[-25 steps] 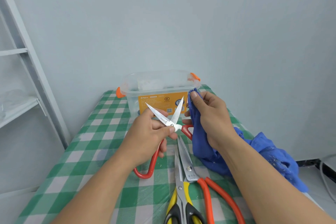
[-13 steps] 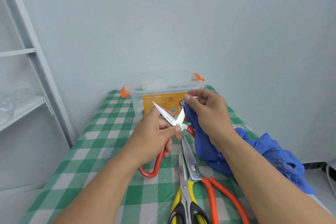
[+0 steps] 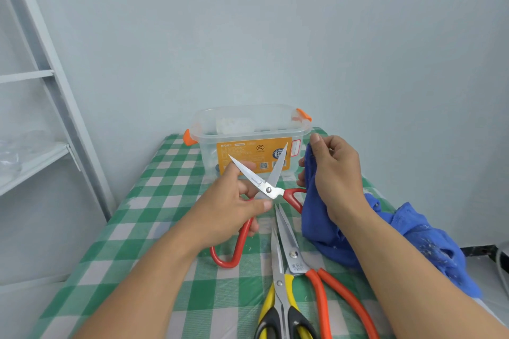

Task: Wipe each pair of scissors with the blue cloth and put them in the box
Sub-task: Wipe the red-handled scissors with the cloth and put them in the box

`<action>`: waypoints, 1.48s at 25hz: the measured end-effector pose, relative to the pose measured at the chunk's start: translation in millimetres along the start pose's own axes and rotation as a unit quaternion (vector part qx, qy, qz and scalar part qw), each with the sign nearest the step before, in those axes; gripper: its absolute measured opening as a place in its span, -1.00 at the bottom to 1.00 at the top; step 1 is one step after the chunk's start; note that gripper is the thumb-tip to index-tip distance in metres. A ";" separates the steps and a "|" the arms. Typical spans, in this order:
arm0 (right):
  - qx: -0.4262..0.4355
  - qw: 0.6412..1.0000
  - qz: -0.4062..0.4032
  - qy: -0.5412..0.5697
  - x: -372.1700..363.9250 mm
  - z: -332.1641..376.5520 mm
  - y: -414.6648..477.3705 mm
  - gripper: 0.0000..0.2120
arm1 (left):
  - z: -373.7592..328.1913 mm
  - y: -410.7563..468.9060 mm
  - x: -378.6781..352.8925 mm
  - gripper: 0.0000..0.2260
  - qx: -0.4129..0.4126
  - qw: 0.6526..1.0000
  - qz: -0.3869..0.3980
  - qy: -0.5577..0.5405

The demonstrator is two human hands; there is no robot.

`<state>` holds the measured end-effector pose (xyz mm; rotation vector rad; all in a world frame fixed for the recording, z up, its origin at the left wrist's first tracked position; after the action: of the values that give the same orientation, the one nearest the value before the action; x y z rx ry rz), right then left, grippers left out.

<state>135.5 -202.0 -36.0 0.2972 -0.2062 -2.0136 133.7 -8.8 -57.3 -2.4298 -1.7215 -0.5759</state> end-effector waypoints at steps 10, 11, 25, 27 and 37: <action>0.103 0.979 0.013 -0.176 -3.6 1.3 -8.1 -0.65 | -7.6 -5.5 10.5 -0.61 0.027 0.945 0.064 -0.321; 0.095 0.983 0.004 -0.159 -1.7 0.7 -7.1 -0.64 | -6.3 -5.1 10.3 -0.60 0.038 0.926 0.067 -0.370; 0.027 0.999 0.038 0.019 -11.7 0.6 -15.3 -0.69 | -11.8 3.3 -6.5 -0.76 -0.051 0.869 0.004 -0.493; 0.024 0.999 0.043 0.011 -13.8 -1.4 -17.2 -0.74 | -5.6 6.3 -4.8 -0.82 -0.033 0.897 -0.056 -0.438; -0.049 0.993 0.105 0.001 -24.1 -15.8 -19.4 -0.70 | -2.4 4.7 5.4 -0.93 -0.042 0.919 -0.169 -0.355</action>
<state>133.9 -172.0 -53.5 0.2067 -0.1308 -1.8086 139.0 -6.4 -52.6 -2.5969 -2.4469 0.2808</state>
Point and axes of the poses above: each hand's wrist, its own y-axis towards the middle knuckle, its own x-axis out of the back of the hand, z = x × y, the point moved 7 cm from there along y, towards the middle knuckle, and after that the axes turned 1 degree about -z, right-handed, at the moved point
